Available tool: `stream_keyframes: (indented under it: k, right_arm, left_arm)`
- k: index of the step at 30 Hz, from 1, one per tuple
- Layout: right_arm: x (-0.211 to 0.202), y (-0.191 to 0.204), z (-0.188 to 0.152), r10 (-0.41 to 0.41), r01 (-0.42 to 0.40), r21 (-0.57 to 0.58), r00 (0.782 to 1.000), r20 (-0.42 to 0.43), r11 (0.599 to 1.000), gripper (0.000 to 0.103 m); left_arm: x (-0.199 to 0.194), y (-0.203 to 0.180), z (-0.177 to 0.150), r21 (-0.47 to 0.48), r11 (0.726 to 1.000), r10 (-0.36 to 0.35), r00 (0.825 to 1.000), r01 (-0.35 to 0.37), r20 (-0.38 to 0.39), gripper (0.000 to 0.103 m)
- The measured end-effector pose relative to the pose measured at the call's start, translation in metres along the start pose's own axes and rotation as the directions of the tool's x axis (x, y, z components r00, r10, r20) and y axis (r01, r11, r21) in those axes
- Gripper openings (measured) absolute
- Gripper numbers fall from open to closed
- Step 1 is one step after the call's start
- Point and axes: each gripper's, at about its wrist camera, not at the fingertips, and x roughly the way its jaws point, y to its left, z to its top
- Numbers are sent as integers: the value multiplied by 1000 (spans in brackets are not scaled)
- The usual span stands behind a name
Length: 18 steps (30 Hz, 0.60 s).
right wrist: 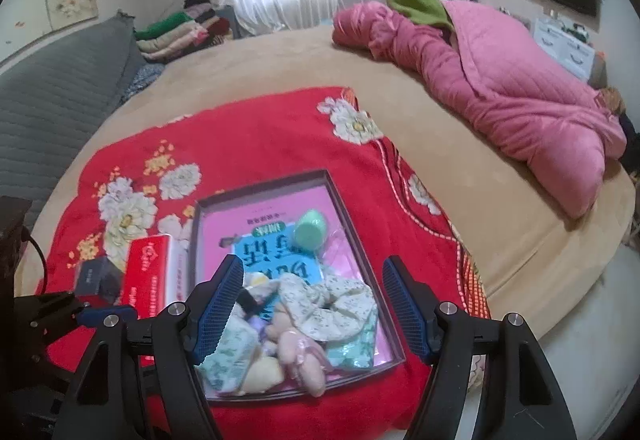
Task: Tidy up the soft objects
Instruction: 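Move both tools back from the box toward the remaining items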
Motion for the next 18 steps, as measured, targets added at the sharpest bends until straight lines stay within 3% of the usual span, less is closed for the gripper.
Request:
stream_keyframes:
  k: [18]
  right_arm:
    - [-39, 119, 7, 101, -89, -206, 994, 48, 974, 74]
  left_arm:
    - [-94, 85, -41, -159, 982, 121, 982, -98, 144, 76]
